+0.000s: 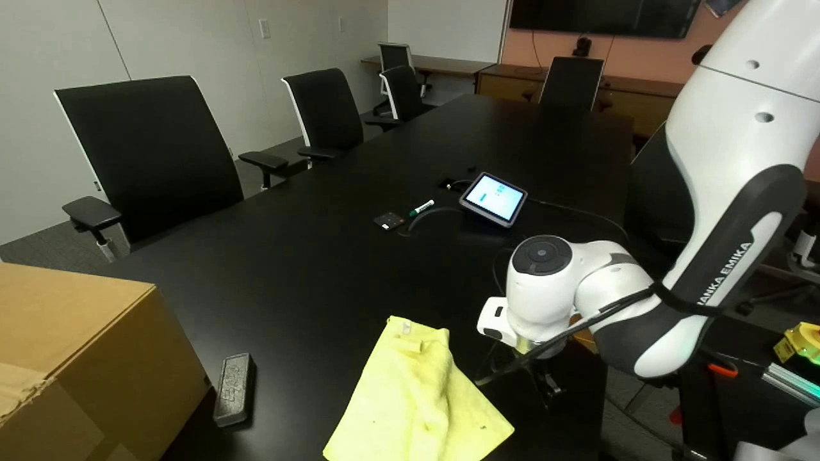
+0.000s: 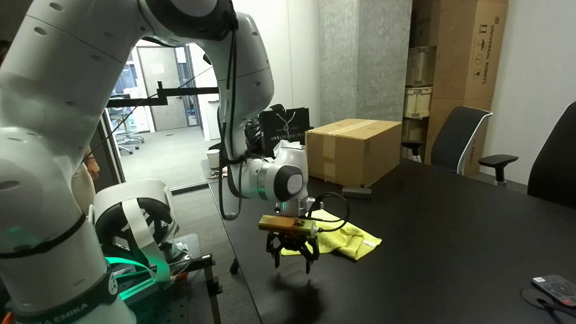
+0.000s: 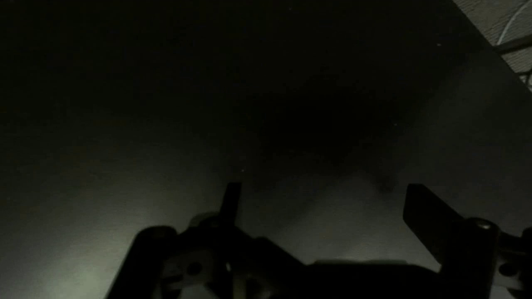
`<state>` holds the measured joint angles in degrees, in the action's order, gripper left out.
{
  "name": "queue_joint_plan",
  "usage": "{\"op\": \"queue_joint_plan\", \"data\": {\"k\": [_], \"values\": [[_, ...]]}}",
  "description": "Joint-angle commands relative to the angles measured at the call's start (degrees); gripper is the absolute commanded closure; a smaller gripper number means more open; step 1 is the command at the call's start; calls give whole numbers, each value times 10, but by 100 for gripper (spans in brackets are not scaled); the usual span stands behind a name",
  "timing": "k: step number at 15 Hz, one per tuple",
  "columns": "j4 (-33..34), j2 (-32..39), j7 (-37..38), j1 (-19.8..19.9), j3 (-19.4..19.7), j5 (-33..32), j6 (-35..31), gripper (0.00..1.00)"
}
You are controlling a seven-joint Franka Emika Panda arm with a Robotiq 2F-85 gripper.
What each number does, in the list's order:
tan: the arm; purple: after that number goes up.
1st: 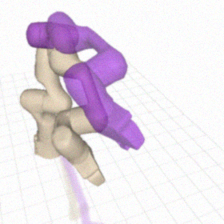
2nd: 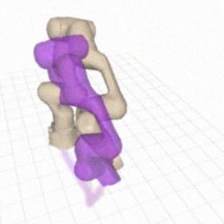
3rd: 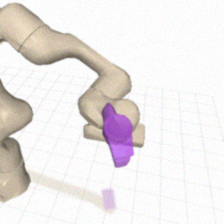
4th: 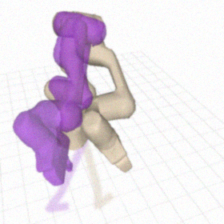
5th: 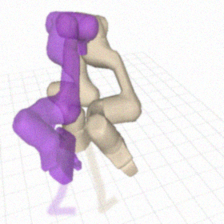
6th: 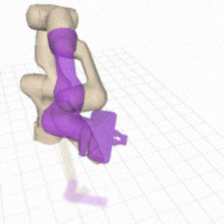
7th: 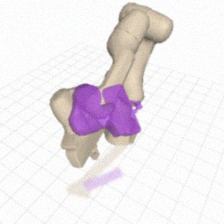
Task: Fold the yellow towel from bottom to top
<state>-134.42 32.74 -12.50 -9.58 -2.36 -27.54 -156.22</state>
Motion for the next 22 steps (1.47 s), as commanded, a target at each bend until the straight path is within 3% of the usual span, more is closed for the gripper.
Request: {"op": "queue_joint_plan", "data": {"k": [1,6,12,18,22], "values": [[-19,-22,-14,-36,37,-79,-57,0],[12,-7,-62,-27,19,-151,-117,0],[34,15,-193,21,-57,-160,-164,0],[31,38,-316,72,-134,-134,-132,0],[33,52,-350,85,-152,-109,-99,0]]}}
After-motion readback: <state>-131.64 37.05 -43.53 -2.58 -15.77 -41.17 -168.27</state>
